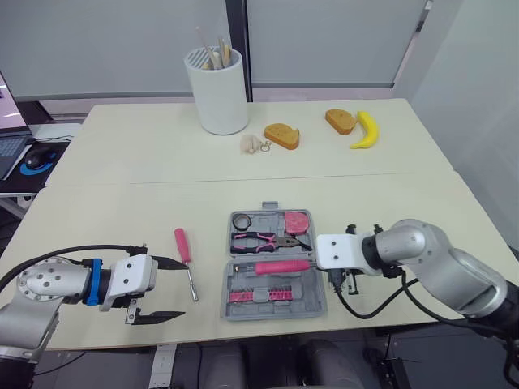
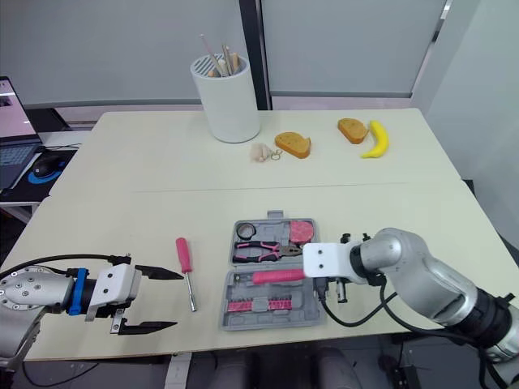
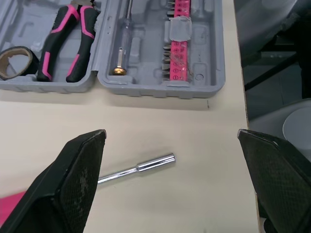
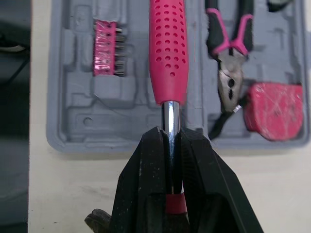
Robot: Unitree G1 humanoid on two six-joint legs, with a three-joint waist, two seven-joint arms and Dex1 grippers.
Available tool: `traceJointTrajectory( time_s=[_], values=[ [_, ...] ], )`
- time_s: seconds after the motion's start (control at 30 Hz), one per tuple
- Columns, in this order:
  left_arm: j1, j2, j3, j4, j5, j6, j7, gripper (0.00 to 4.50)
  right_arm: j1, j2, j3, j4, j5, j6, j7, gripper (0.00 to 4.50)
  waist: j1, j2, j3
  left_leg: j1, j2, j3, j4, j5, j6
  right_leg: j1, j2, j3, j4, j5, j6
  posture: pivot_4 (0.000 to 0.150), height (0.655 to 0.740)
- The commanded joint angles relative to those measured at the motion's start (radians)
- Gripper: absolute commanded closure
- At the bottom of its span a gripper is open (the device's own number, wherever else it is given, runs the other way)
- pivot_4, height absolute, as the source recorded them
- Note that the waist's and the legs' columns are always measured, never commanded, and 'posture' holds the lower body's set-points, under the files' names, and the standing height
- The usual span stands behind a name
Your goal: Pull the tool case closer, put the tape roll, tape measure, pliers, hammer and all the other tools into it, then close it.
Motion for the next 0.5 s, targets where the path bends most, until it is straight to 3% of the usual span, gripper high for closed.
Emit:
traceJointTrajectory(
  time_s=[0.03,0.5],
  values=[
    [-0.013,0.005,-0.003,-0.025,0.005,-0.004,0.015,0.00,-0.055,0.047,0.045,0.008,-0.039,0.023,0.016,4.29,0.001,0.000,0.000,0.000,0.000,0.000,0.000,0.000,0.000,0.000,0.000,0.000,0.000,0.000,0.000,0.150,0.7400],
    [-0.029,0.003,-0.040,-0.080,0.007,0.043,0.051,0.00,-0.099,0.237,0.165,0.186,-0.173,-0.002,-0.019,4.29,0.001,0.000,0.000,0.000,-0.001,0.000,0.001,0.000,0.000,0.000,0.000,0.000,0.003,0.000,0.000,0.150,0.7400]
  ],
)
